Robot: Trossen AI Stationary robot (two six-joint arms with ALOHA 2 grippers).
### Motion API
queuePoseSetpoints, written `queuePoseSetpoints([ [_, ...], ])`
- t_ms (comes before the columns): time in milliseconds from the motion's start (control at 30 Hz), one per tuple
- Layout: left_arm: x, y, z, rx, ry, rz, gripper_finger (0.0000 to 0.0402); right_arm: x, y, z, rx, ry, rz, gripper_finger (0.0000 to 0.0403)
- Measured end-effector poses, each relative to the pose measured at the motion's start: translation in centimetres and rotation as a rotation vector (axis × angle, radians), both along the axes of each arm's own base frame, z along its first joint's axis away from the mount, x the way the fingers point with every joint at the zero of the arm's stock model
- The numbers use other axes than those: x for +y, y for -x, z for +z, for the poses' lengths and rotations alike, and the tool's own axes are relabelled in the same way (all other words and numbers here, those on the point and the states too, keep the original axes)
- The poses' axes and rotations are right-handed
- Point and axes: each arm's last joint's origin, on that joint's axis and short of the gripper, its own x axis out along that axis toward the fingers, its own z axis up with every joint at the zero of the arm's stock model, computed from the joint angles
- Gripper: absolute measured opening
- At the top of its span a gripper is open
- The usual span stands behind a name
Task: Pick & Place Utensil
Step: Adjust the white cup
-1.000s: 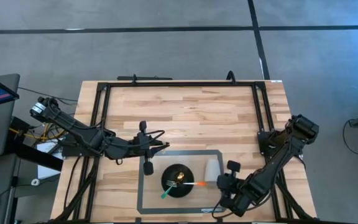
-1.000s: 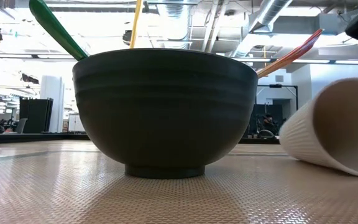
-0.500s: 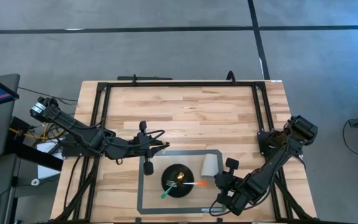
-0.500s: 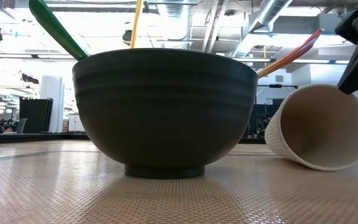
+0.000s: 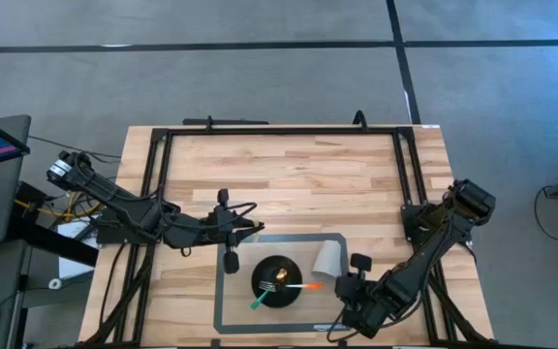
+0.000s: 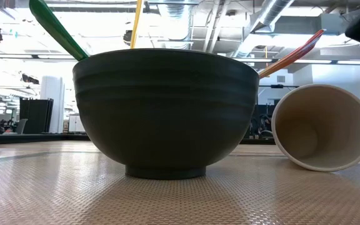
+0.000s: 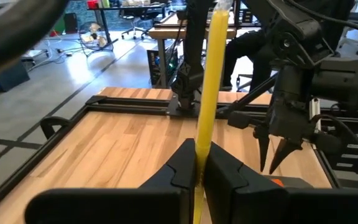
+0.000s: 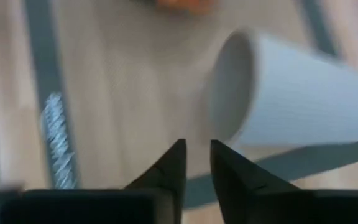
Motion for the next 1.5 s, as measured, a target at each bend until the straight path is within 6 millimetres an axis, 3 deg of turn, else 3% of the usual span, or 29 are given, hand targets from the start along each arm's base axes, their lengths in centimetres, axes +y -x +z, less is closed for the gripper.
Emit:
queuePoseSetpoints([
  [167, 0.0, 0.0, 0.0, -0.001, 0.007, -0.003, 0.0019, -1.0, -0.9, 0.4, 0.177, -0.134, 0.120, 0.0110],
  [267, 0.0, 0.0, 0.0, -0.002, 0.013, -0.003, 0.0019, -2.0, -2.0, 0.6, 0.208, -0.209, 0.045, 0.0127],
  [400, 0.0, 0.0, 0.0, -0.002, 0.013, -0.003, 0.0019, -2.0, -3.1, 2.3, 0.162, -0.239, 0.022, 0.0128],
  [600, 0.0, 0.0, 0.0, -0.002, 0.012, -0.003, 0.0019, -1.8, -2.9, 5.8, 0.177, -0.161, -0.023, 0.0119],
  [700, 0.0, 0.0, 0.0, -0.001, 0.007, -0.004, 0.0019, -1.7, -3.0, 6.5, 0.106, -0.110, -0.035, 0.0119],
  [900, 0.0, 0.0, -1.1, 0.036, -0.046, -0.011, 0.0019, -0.8, -3.9, 3.3, 0.206, -0.014, 0.032, 0.0118],
  [1033, 0.1, 0.1, -2.0, 0.057, -0.055, -0.008, 0.0019, -1.4, -4.2, 1.9, 0.251, 0.099, 0.005, 0.0118],
  [1500, 0.3, 0.4, -1.6, 0.043, -0.046, -0.007, 0.0019, -1.5, -5.1, 0.7, 0.138, 0.148, -0.056, 0.0118],
])
